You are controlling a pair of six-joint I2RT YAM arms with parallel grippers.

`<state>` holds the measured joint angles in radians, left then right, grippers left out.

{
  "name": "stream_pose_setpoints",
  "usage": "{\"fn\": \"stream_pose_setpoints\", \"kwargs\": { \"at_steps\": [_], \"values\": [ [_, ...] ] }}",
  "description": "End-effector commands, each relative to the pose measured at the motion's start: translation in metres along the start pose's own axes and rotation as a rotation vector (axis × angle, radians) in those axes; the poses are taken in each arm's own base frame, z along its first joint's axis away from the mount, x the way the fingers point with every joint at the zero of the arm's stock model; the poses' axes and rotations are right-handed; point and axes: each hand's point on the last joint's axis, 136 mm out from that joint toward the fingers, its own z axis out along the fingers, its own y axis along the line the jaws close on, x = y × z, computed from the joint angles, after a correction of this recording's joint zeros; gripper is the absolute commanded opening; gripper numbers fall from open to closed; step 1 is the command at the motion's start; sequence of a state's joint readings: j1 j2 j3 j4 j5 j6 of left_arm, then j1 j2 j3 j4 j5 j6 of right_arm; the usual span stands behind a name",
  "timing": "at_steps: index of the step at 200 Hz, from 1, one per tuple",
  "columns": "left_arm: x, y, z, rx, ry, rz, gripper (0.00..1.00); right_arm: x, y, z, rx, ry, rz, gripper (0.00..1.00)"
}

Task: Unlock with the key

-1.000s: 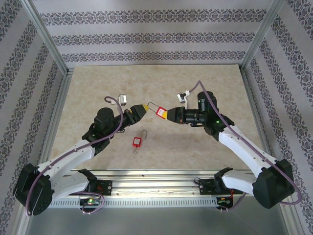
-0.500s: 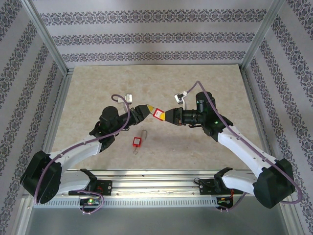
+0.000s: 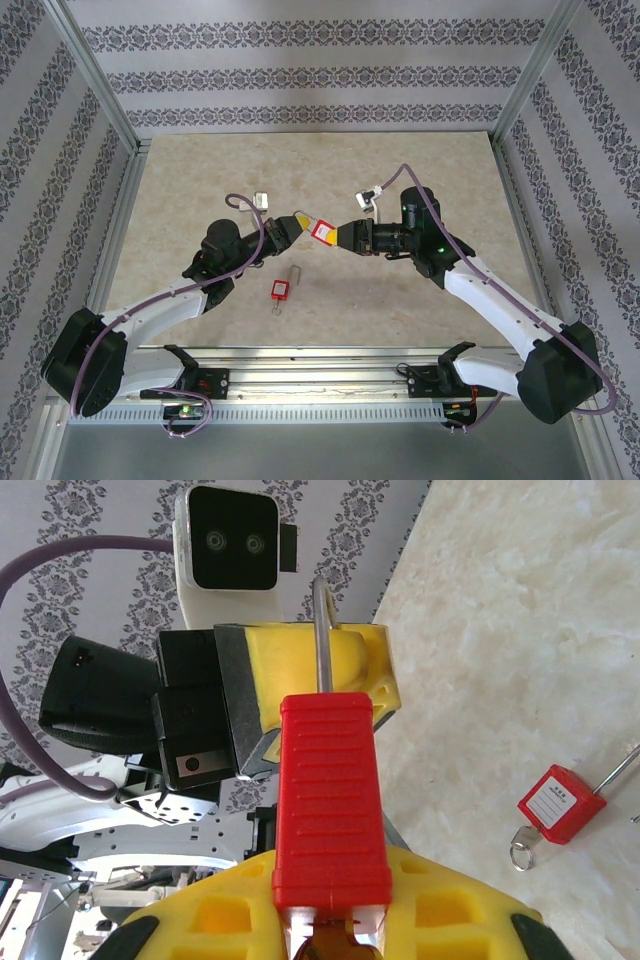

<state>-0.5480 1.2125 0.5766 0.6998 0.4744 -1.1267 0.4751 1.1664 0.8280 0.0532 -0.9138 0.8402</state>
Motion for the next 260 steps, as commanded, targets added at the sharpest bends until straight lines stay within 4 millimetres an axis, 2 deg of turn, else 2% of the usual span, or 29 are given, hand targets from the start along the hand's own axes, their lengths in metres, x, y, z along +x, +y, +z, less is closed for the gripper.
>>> {"fn": "stream_pose_setpoints", "kwargs": {
  "at_steps": [1, 49, 72, 91, 114, 157, 211, 228, 260],
  "values": [
    [-0.004, -0.008, 0.003, 0.011, 0.002, 0.107, 0.06, 0.000, 0.019, -0.002, -0.075, 0.011, -0.016, 0.00],
    [-0.015, -0.020, 0.001, 0.035, -0.055, 0.309, 0.00, -0.006, 0.026, -0.001, -0.146, -0.001, 0.017, 0.00],
    [-0.021, -0.026, -0.005, 0.048, -0.106, 0.385, 0.00, -0.008, 0.023, -0.003, -0.137, -0.008, 0.032, 0.00],
    [-0.025, -0.042, -0.013, 0.105, -0.150, 0.425, 0.00, -0.008, 0.016, -0.003, -0.125, -0.016, 0.048, 0.00],
    [-0.024, -0.062, -0.025, 0.193, -0.184, 0.487, 0.00, -0.008, 0.005, -0.004, -0.123, -0.030, 0.079, 0.00],
    [-0.019, -0.073, -0.037, 0.198, -0.174, 0.576, 0.00, -0.006, 0.002, -0.010, -0.128, -0.038, 0.084, 0.00],
    [-0.016, -0.105, -0.054, 0.256, -0.190, 0.662, 0.00, -0.006, -0.003, -0.012, -0.136, -0.033, 0.110, 0.00],
    [-0.016, -0.104, -0.057, 0.222, -0.183, 0.681, 0.00, -0.009, -0.005, -0.013, -0.128, -0.043, 0.105, 0.00],
    [-0.014, -0.098, -0.063, 0.181, -0.177, 0.696, 0.00, -0.010, 0.002, -0.019, -0.121, -0.055, 0.062, 0.00]
  ]
}}
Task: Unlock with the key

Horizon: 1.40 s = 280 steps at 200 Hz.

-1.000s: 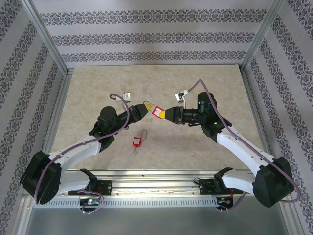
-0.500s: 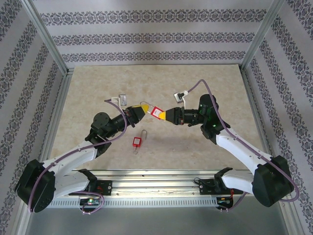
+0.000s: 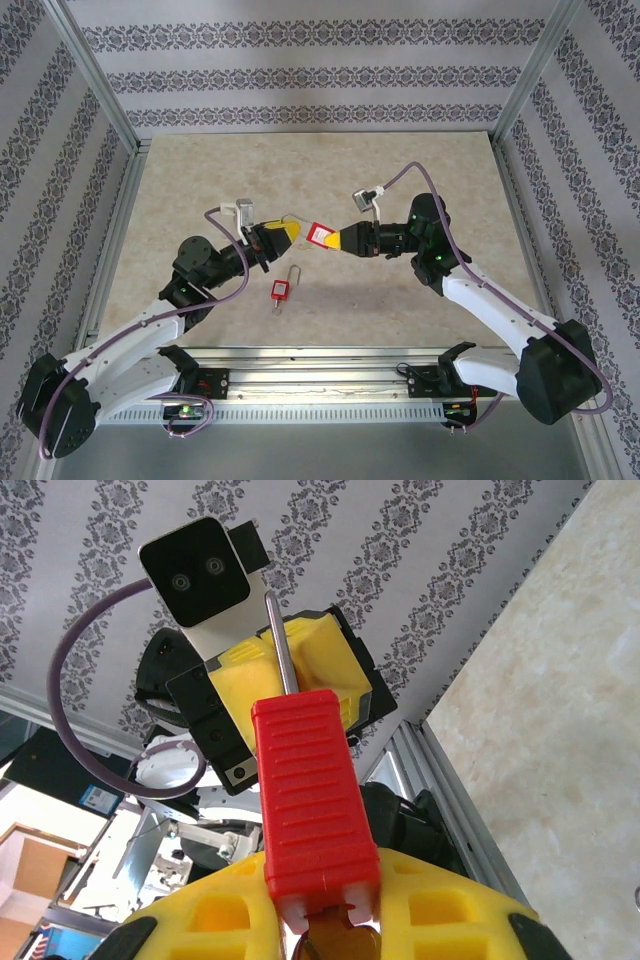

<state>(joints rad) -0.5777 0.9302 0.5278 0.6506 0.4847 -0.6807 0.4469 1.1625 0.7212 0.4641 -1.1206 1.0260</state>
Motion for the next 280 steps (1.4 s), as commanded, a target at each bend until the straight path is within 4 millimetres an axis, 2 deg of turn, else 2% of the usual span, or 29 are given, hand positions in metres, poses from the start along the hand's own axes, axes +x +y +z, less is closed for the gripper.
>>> {"fn": "stream_pose_setpoints", "kwargs": {
  "at_steps": [1, 19, 46, 59, 77, 101, 130, 180, 214, 252, 280],
  "values": [
    [-0.030, -0.017, -0.011, 0.002, -0.088, 0.186, 0.00, -0.015, -0.030, -0.018, 0.119, -0.109, 0.127, 0.00],
    [-0.026, -0.007, -0.009, -0.062, -0.035, 0.166, 0.00, -0.015, -0.035, -0.022, 0.137, -0.114, 0.144, 0.00],
    [-0.024, -0.008, -0.007, -0.058, -0.005, 0.130, 0.00, -0.008, -0.027, -0.019, 0.133, -0.089, 0.075, 0.00],
    [-0.025, -0.009, -0.003, -0.060, 0.019, 0.104, 0.00, -0.005, -0.029, -0.017, 0.149, -0.083, 0.050, 0.00],
    [-0.022, -0.006, 0.005, -0.073, 0.064, 0.036, 0.00, 0.005, -0.039, -0.015, 0.235, -0.055, -0.016, 0.00],
    [-0.015, -0.002, 0.014, -0.110, 0.156, -0.057, 0.00, 0.024, -0.067, -0.014, 0.435, 0.016, -0.104, 0.00],
    [-0.007, 0.003, 0.017, -0.162, 0.244, -0.118, 0.00, 0.033, -0.092, -0.017, 0.582, 0.039, -0.175, 0.00],
    [0.013, 0.014, 0.021, -0.211, 0.361, -0.202, 0.00, 0.048, -0.114, -0.030, 0.732, 0.056, -0.296, 0.00],
    [0.018, 0.019, 0.022, -0.209, 0.377, -0.231, 0.00, 0.054, -0.121, -0.037, 0.756, 0.049, -0.306, 0.00],
    [0.019, 0.011, 0.026, -0.164, 0.388, -0.280, 0.00, 0.047, -0.125, -0.050, 0.837, 0.013, -0.368, 0.00],
    [0.018, 0.002, 0.029, -0.088, 0.380, -0.252, 0.00, 0.048, -0.113, -0.040, 0.716, 0.012, -0.329, 0.00]
  ]
}}
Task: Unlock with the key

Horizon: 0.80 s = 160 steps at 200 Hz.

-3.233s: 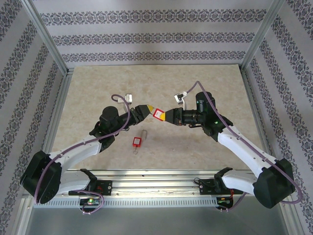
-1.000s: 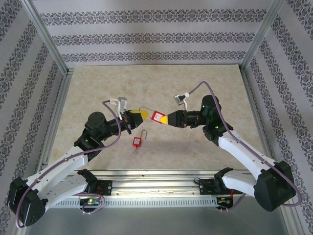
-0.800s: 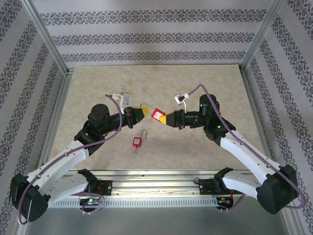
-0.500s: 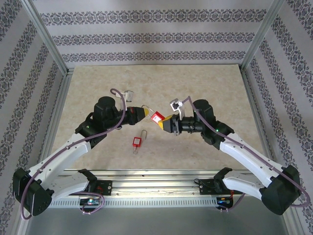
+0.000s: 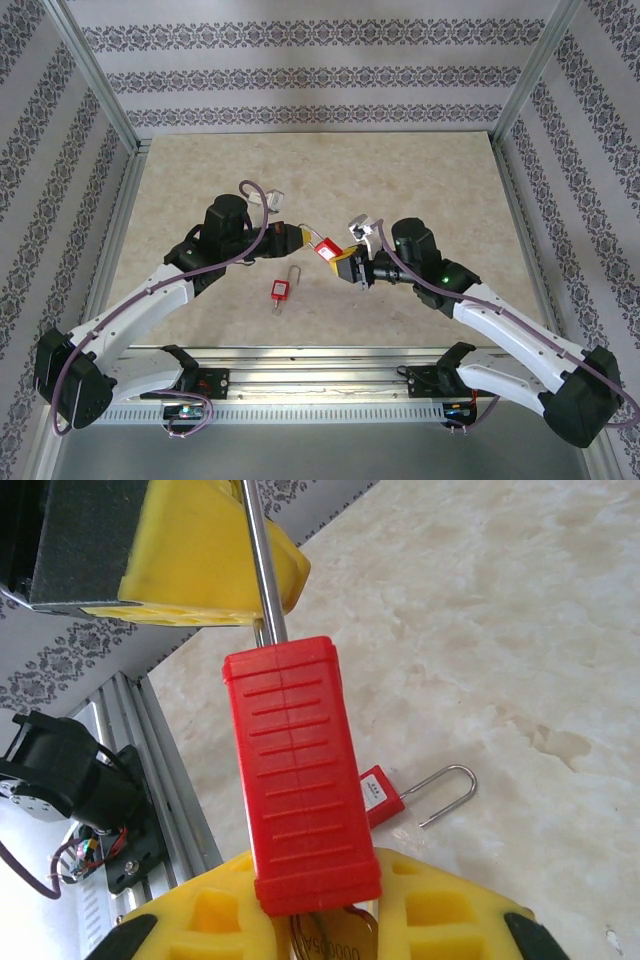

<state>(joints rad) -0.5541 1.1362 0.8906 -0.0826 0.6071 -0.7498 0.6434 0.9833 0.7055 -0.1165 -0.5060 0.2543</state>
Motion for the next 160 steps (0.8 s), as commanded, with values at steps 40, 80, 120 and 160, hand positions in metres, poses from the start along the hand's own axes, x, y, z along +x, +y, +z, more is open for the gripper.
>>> {"fn": "stream_pose_setpoints", "kwargs": {
  "at_steps": [40, 80, 120, 160],
  "values": [
    [-0.014, -0.044, -0.023, 0.254, -0.135, 0.169, 0.57, 0.024, -0.025, -0.007, 0.028, 0.097, 0.206, 0.00],
    [-0.002, -0.042, -0.019, 0.320, -0.133, 0.255, 0.94, 0.012, -0.010, -0.010, -0.047, 0.111, 0.220, 0.00],
    [0.013, -0.003, 0.009, 0.187, -0.076, 0.170, 1.00, 0.001, 0.004, -0.005, -0.099, 0.107, 0.211, 0.00],
    [0.007, 0.011, 0.026, 0.180, -0.118, -0.027, 0.99, 0.002, 0.007, 0.003, -0.072, 0.135, 0.167, 0.00]
  ]
}}
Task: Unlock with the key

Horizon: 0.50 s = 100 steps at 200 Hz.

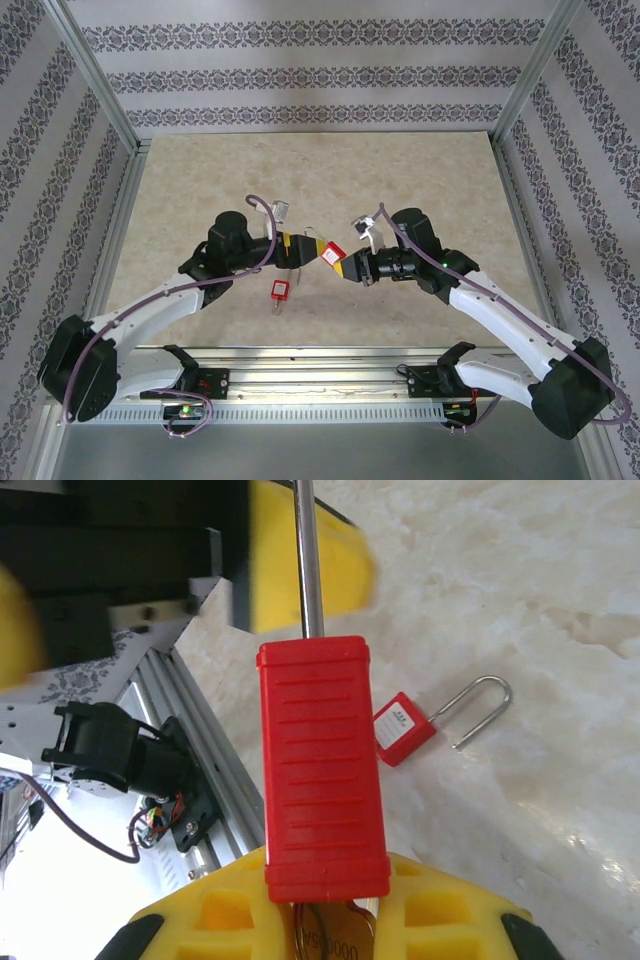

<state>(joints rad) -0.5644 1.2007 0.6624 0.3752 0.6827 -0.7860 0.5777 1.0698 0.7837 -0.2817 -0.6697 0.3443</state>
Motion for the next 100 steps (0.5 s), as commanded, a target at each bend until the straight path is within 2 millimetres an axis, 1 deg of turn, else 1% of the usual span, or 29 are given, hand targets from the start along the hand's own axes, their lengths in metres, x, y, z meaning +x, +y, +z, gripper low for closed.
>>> {"fn": "stream_pose_setpoints", "kwargs": {
  "at_steps": [1, 8, 30, 46, 63, 77, 100],
  "values": [
    [-0.013, -0.002, 0.002, 0.019, -0.090, -0.081, 0.99, -0.012, 0.011, 0.001, -0.001, -0.015, -0.050, 0.00],
    [-0.014, 0.000, 0.000, 0.005, -0.102, -0.104, 0.99, -0.010, 0.008, 0.001, 0.017, -0.009, -0.056, 0.00],
    [-0.017, -0.006, -0.004, -0.003, -0.101, -0.160, 0.96, -0.007, -0.002, 0.001, 0.089, 0.003, -0.074, 0.00],
    [-0.013, -0.001, -0.008, -0.044, -0.087, -0.237, 0.95, -0.006, -0.007, -0.001, 0.137, 0.006, -0.105, 0.00],
    [-0.005, 0.008, -0.013, -0.092, -0.077, -0.367, 0.92, -0.004, -0.016, -0.001, 0.207, 0.020, -0.147, 0.00],
    [0.001, 0.011, -0.010, -0.085, -0.057, -0.479, 0.89, -0.005, -0.025, -0.002, 0.273, 0.017, -0.184, 0.00],
    [0.007, 0.017, -0.003, -0.092, -0.023, -0.575, 0.85, -0.006, -0.026, 0.001, 0.325, 0.020, -0.270, 0.00]
  ]
}}
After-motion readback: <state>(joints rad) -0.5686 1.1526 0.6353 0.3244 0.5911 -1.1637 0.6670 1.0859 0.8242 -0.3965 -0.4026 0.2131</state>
